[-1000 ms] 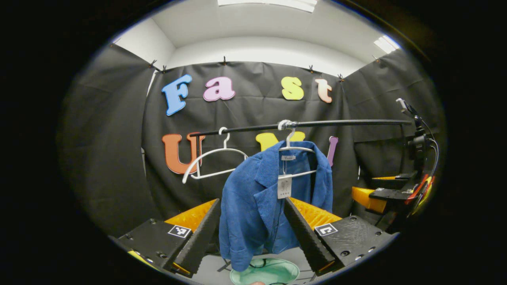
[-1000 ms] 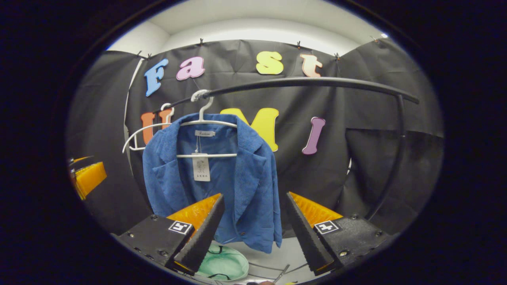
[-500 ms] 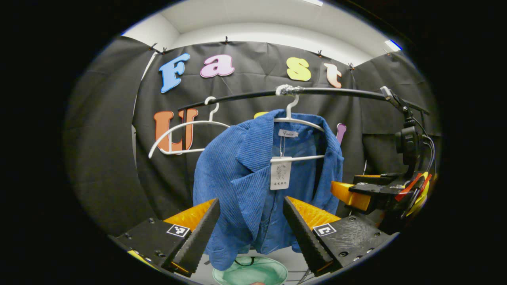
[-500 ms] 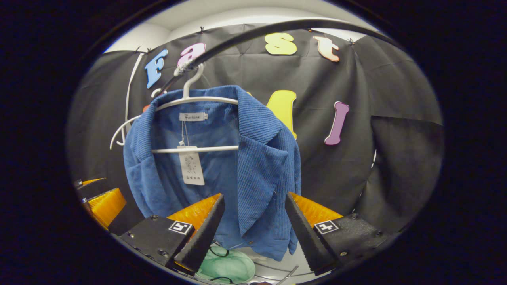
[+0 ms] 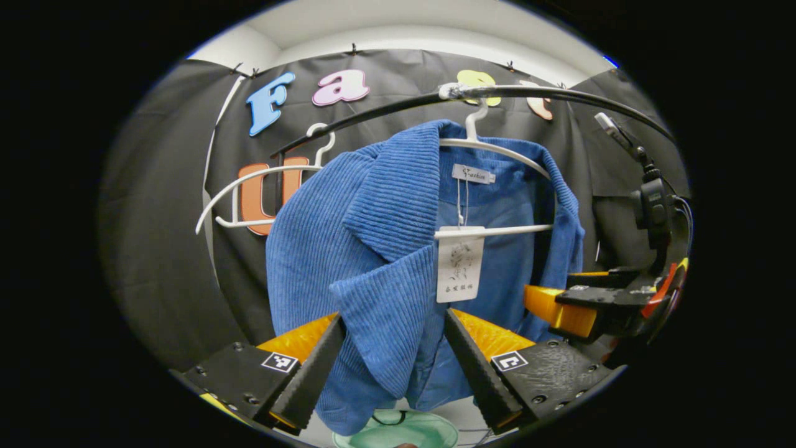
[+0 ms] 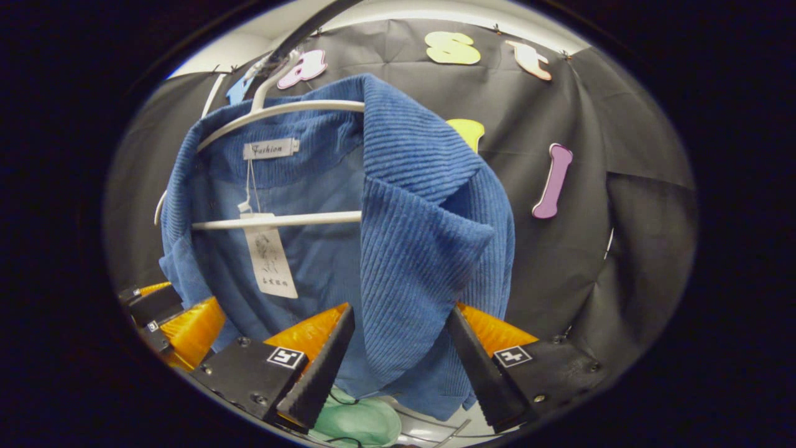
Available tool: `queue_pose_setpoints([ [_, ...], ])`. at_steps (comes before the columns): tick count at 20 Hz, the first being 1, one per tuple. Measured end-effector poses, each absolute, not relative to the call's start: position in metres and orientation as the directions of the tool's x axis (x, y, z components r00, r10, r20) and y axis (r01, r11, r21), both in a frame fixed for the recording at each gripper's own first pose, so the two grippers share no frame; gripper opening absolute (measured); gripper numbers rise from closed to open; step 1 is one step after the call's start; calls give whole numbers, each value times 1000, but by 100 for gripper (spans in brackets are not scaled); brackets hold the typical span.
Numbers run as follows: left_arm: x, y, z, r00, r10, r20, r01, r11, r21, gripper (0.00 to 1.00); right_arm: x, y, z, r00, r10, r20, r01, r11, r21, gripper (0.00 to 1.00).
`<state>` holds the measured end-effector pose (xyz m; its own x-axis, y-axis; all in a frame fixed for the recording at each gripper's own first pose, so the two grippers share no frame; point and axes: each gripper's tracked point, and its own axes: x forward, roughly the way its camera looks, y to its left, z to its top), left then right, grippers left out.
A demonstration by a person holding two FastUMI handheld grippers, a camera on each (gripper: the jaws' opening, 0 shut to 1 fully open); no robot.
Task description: Grasp the clothes on the hanger with both hands and then place them into the laundry hamper below.
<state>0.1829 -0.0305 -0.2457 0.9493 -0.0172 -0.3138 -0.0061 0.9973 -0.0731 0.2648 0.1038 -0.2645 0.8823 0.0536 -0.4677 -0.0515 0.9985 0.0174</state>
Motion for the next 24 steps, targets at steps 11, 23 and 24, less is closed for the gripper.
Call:
queue_pose_setpoints([
  [11,215,-22,-249,950,-6,-313,-46,986,-159,69,278,85,-256,896,224,-383,-164,969,184,47],
  [23,214,-25,-228,945,-142,-295,34,939,-342,16,287,51,-216,903,371,-218,-189,796,575,9],
  [24,215,-26,-226,944,-153,-292,45,938,-344,16,289,47,-211,904,379,-198,-188,768,612,8],
])
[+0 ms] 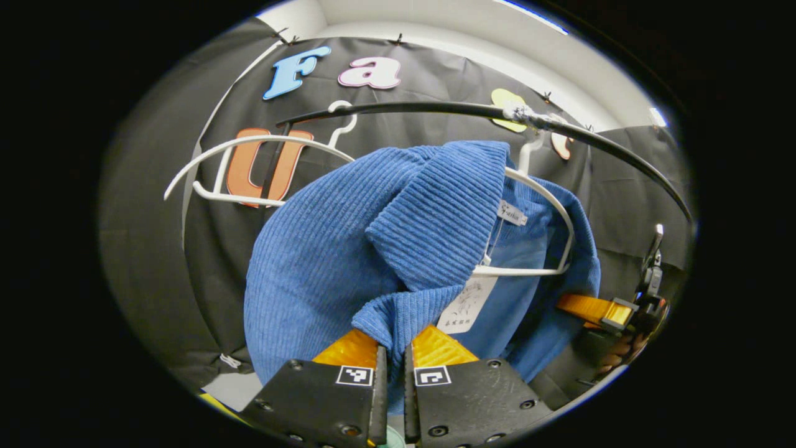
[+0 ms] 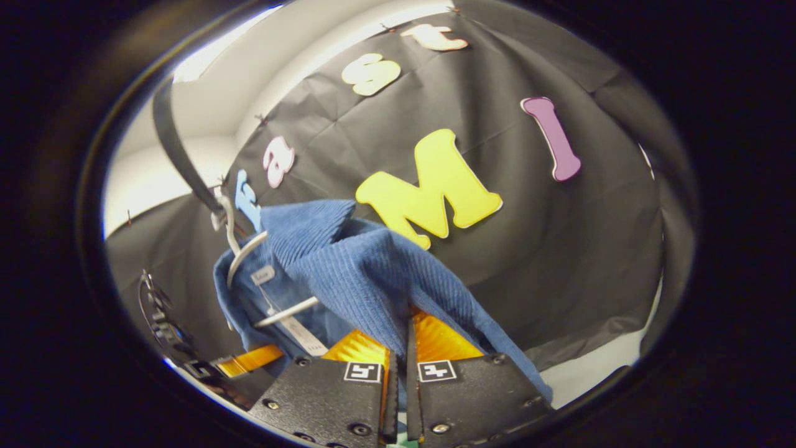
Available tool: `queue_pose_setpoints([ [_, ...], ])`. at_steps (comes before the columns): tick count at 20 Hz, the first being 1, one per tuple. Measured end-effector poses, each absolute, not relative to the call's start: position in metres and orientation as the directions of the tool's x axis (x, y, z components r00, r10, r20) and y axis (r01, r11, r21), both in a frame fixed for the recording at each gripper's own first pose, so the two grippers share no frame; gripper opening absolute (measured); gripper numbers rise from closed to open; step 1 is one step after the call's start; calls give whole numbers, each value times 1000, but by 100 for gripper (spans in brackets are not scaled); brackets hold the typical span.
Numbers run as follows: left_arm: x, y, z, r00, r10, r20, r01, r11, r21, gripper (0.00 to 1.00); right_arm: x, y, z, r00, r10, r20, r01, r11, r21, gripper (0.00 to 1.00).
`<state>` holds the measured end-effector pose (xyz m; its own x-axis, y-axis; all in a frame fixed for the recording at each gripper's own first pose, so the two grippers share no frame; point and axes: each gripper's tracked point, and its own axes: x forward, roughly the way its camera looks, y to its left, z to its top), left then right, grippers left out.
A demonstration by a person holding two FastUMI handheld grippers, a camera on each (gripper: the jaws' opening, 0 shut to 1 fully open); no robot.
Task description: Grasp the clothes on the hanger with both hands and then place them into the laundry hamper below.
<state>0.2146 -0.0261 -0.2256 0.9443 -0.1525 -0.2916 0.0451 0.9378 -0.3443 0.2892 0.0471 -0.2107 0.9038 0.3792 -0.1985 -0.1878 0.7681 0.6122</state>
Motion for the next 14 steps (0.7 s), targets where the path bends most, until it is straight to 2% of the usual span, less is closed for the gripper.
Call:
queue_pose_setpoints([
  [1,212,-25,-224,947,-144,-287,41,940,-338,16,292,47,-208,904,387,-180,-188,740,646,8],
  [3,212,-26,-224,946,-143,-290,37,939,-342,3,294,45,-202,901,408,-146,-197,686,701,8],
  [4,211,-25,-223,948,-139,-285,36,940,-340,8,297,43,-199,904,408,-130,-197,665,720,7],
  [5,211,-24,-221,952,-135,-275,35,940,-340,8,299,42,-195,905,409,-117,-198,649,734,7],
  [6,208,-27,-218,953,-147,-266,46,936,-350,2,301,39,-193,909,403,-105,-196,636,747,7],
  [7,205,-29,-215,952,-158,-263,55,932,-358,7,303,38,-190,910,405,-90,-198,616,763,7],
  [8,202,-25,-211,953,-153,-260,52,933,-357,0,304,41,-185,904,422,-74,-208,584,785,6],
  [10,201,-16,-195,959,-152,-238,61,934,-352,7,305,40,-179,900,434,-42,-215,525,823,6],
  [11,203,-10,-186,963,-148,-224,62,935,-350,2,308,39,-177,900,434,-31,-216,508,834,6],
  [12,203,-4,-180,966,-141,-216,57,932,-357,7,311,35,-175,902,431,-23,-216,497,841,6],
  [13,202,3,-174,969,-134,-207,50,929,-368,7,312,34,-171,902,431,-13,-221,488,845,6],
  [14,203,12,-169,973,-113,-200,30,926,-375,2,314,32,-166,904,428,1,-226,475,851,6],
])
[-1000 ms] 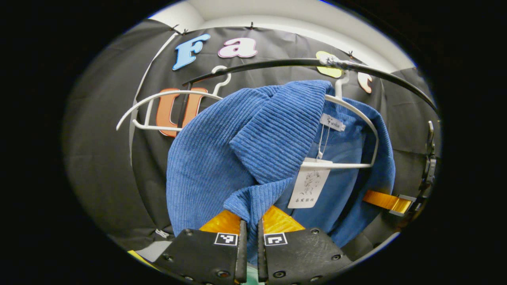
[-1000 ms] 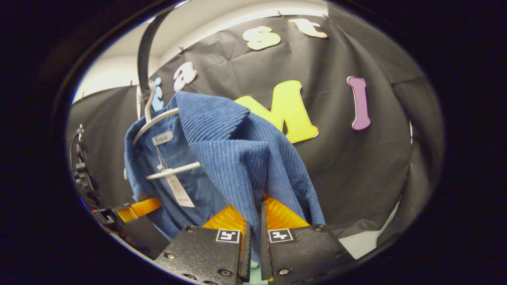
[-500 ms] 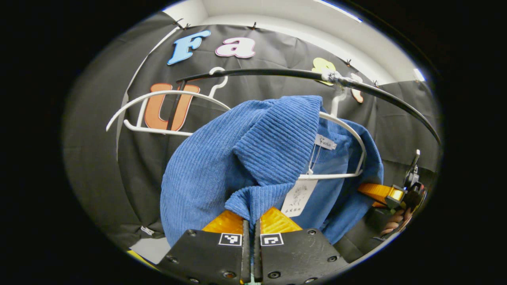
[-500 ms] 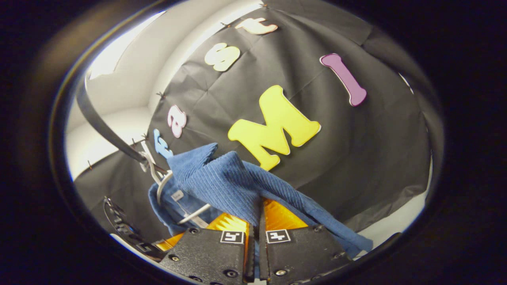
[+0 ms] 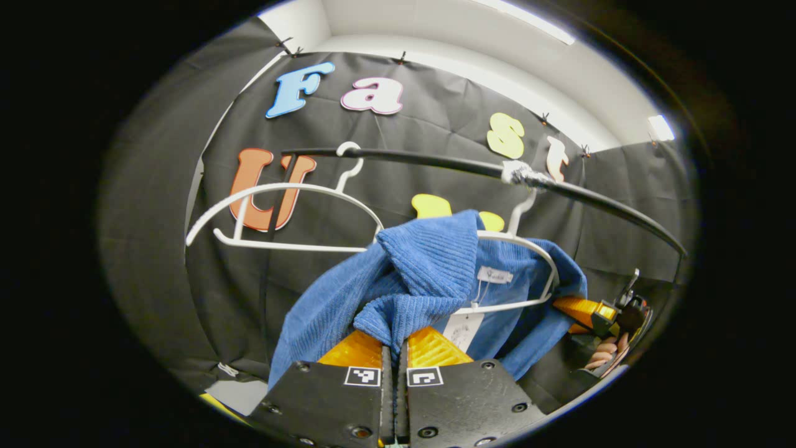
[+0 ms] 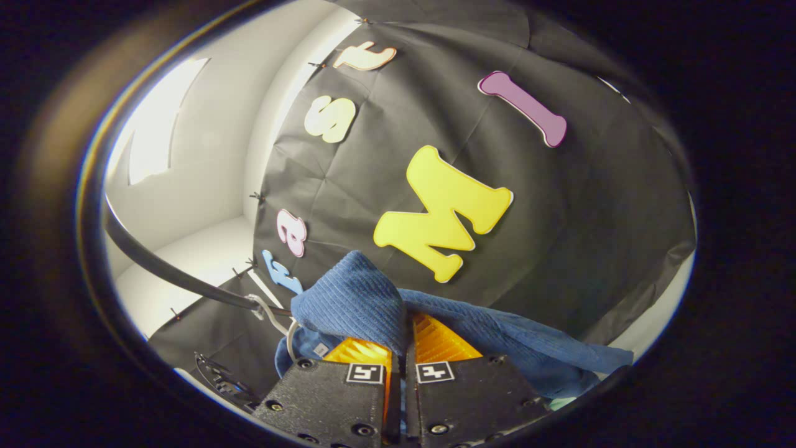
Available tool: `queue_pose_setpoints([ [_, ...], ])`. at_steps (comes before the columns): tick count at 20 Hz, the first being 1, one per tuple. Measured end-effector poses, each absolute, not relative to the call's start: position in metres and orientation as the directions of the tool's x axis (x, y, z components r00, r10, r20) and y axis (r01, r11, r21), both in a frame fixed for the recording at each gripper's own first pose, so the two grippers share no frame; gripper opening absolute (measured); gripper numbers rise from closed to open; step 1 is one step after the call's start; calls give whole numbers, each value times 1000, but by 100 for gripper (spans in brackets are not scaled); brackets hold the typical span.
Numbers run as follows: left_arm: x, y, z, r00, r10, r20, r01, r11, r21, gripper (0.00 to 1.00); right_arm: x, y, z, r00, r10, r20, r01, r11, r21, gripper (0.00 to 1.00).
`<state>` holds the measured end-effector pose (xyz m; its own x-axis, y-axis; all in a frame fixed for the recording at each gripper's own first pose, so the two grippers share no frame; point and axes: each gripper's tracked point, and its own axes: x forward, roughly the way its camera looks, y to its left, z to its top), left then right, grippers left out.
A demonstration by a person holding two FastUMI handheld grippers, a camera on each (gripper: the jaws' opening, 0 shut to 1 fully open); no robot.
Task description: Grasp the clothes on the hanger with both hands and then place them into the laundry hamper below.
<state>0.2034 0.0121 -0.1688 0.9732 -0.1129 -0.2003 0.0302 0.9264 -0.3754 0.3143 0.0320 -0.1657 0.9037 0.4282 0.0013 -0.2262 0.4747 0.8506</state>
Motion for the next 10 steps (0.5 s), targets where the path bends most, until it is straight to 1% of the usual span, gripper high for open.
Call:
queue_pose_setpoints([
  [2,205,26,-163,978,-72,-195,-9,921,-389,2,318,30,-157,902,431,39,-240,424,873,6],
  [4,208,33,-158,981,-60,-182,-18,917,-399,2,316,27,-155,896,438,73,-254,371,893,6],
  [5,212,37,-157,983,-53,-178,-22,919,-393,7,315,27,-152,893,441,88,-263,354,898,5],
  [9,212,39,-146,987,-50,-151,-18,907,-421,7,306,22,-139,864,469,182,-333,263,905,6],
  [10,213,43,-141,988,-46,-145,-21,903,-429,7,308,20,-136,864,466,190,-337,256,906,6],
])
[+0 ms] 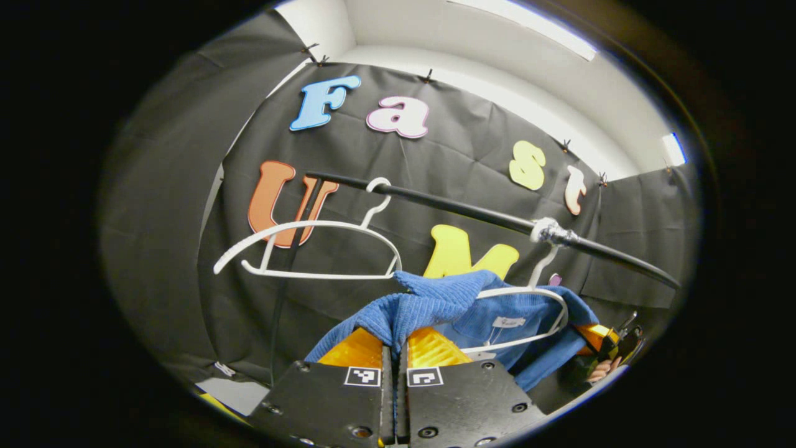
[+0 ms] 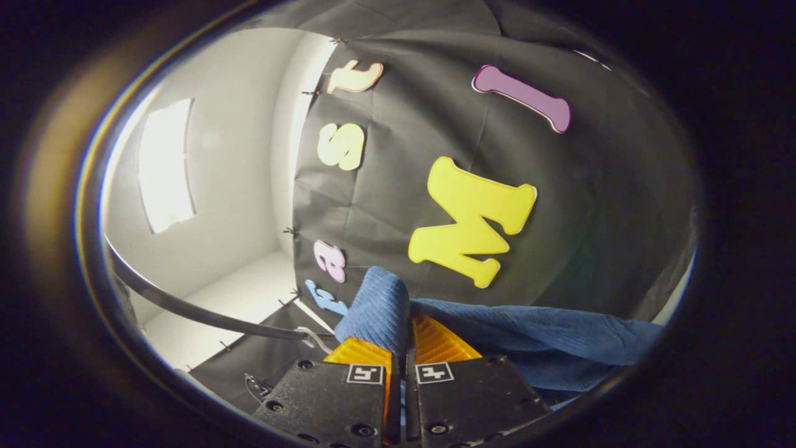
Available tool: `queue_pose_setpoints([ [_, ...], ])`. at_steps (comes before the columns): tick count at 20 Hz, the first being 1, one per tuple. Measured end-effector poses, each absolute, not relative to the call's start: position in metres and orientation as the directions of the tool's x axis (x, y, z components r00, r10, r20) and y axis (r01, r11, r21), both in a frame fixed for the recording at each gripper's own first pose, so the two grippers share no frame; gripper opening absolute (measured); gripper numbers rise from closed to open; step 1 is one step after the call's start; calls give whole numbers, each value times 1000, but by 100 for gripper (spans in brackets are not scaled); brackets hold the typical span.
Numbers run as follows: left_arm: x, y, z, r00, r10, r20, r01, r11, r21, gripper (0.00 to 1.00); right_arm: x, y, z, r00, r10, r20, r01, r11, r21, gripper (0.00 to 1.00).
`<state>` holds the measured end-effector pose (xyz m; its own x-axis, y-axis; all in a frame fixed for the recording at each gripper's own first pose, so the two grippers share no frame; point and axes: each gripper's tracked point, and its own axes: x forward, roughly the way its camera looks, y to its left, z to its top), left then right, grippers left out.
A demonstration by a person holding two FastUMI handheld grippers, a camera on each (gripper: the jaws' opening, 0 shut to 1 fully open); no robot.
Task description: Grasp the clothes on the hanger with both hands and then place them into the laundry hamper below.
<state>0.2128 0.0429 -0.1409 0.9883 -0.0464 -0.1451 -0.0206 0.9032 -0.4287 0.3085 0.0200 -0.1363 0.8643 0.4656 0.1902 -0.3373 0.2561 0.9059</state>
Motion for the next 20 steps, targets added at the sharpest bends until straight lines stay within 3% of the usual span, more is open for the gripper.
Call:
queue_pose_setpoints([
  [12,226,66,-112,994,-53,-93,-3,856,-517,7,340,4,-113,855,448,260,-368,172,914,6],
  [14,231,72,-109,994,-57,-94,-2,843,-537,1,347,2,-112,854,449,264,-370,166,914,6],
  [20,245,101,-118,992,-30,-125,-30,890,-454,2,369,15,-122,848,481,222,-348,188,919,6],
])
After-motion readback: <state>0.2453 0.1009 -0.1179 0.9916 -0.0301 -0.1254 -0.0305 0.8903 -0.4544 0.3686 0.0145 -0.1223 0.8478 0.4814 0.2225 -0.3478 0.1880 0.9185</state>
